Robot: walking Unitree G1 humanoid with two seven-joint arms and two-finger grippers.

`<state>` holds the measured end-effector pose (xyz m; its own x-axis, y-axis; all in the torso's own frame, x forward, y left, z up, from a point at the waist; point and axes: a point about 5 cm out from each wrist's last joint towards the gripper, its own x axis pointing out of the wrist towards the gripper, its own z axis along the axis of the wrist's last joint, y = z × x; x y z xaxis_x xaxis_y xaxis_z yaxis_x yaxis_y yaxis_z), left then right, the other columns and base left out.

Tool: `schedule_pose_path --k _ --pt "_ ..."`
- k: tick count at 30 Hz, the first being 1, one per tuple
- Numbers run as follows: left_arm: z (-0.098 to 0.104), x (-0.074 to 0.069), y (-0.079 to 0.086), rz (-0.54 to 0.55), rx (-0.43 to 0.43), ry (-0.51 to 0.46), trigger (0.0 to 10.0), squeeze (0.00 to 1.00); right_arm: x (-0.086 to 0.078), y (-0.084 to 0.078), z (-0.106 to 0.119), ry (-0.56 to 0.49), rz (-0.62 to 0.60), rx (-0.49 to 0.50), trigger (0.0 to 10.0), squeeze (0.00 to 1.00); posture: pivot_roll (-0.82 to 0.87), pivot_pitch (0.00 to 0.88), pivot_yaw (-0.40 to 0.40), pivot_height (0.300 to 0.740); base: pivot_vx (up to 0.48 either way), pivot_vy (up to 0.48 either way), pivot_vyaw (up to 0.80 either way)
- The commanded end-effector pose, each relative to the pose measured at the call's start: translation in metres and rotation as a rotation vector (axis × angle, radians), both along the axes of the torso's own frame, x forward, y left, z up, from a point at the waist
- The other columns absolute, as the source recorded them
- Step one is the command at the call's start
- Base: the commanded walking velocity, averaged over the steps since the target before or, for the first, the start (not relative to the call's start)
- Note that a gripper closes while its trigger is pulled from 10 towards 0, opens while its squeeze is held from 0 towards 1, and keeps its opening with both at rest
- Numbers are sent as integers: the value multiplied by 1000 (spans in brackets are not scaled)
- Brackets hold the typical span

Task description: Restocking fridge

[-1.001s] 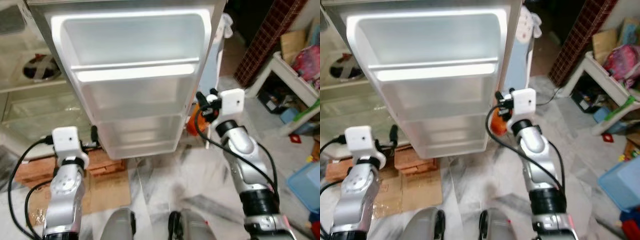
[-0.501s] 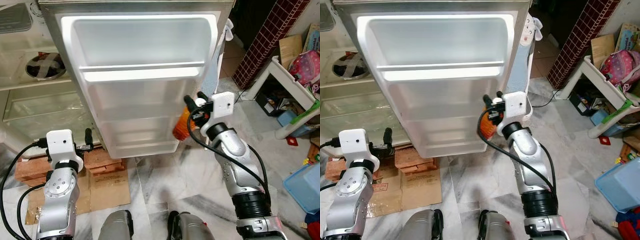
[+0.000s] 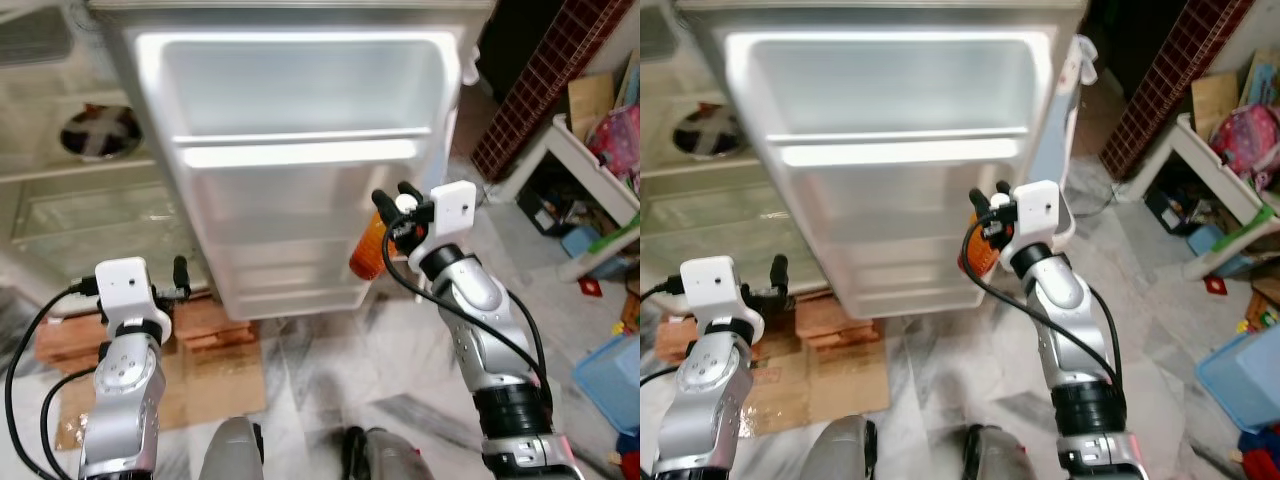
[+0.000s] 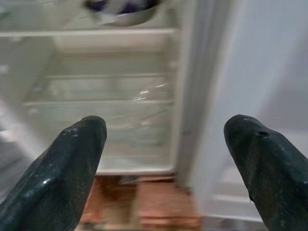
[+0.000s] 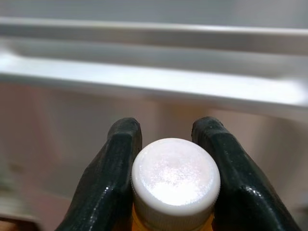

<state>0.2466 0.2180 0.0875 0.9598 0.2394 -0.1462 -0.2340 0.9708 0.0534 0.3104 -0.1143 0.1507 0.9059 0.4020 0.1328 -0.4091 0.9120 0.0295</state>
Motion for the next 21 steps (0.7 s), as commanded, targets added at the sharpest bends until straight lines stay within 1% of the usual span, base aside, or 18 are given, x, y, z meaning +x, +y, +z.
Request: schedule_pose_path --k 1,7,12,17,21 --pt "2 1 -3 -7 5 -13 10000 0 -1 -3 9 -37 2 -3 10000 0 71 165 -47 740 0 0 0" --pt "5 2 -2 -1 41 -37 10000 0 0 -7 11 -52 -28 -9 10000 0 71 169 -46 740 0 0 0" --pt "6 3 -5 -50 15 -57 10000 0 0 -9 12 -58 -43 -13 10000 0 70 167 -46 740 0 0 0" --pt "5 3 -5 -40 17 -56 10000 0 1 -9 13 -61 -47 -13 10000 0 68 166 -45 740 0 0 0" --pt "5 3 -5 -45 23 -56 10000 0 0 -9 12 -59 -46 -10 10000 0 69 165 -45 716 0 0 0"
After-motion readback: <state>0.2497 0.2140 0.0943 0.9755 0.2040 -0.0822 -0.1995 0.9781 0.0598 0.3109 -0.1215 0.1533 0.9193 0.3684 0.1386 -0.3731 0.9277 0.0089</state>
